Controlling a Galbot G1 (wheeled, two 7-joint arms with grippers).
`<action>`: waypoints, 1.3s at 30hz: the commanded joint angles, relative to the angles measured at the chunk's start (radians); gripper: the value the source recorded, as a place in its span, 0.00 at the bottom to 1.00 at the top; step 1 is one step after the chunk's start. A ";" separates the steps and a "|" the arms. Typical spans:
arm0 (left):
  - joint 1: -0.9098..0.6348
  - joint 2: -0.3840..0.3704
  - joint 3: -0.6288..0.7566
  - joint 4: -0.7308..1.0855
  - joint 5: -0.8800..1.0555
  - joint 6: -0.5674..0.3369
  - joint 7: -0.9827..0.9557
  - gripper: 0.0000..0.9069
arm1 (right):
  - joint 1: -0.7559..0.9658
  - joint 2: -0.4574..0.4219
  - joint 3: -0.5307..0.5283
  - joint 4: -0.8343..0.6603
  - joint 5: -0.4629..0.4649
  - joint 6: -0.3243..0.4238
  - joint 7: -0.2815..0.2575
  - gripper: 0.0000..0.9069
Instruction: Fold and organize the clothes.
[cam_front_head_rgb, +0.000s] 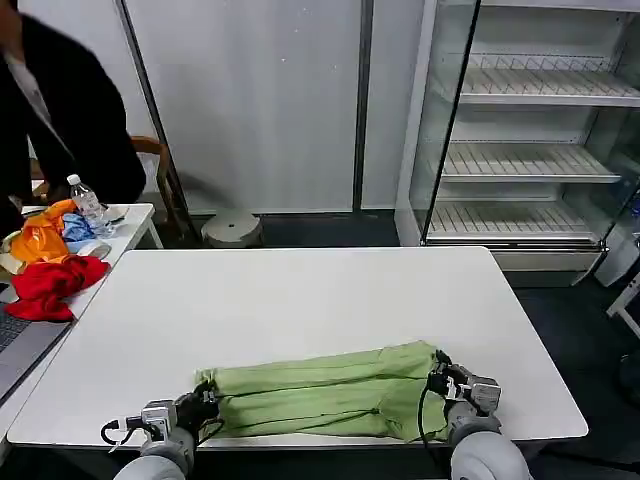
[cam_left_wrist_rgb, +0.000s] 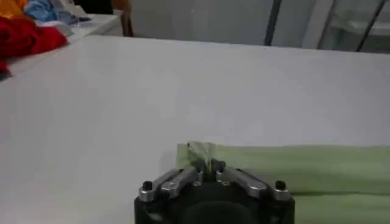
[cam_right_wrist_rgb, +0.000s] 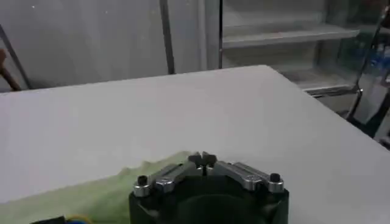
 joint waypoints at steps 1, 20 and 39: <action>0.013 0.002 -0.066 -0.072 0.126 0.012 -0.006 1.00 | 0.014 0.002 0.007 0.054 -0.047 -0.025 0.021 1.00; 0.130 -0.003 -0.113 -0.125 0.006 0.012 -0.092 1.00 | 0.004 -0.056 0.047 0.083 -0.026 -0.057 0.035 1.00; 0.143 -0.030 -0.093 -0.139 -0.131 0.011 -0.072 1.00 | -0.056 -0.087 0.080 0.120 -0.022 -0.057 0.039 1.00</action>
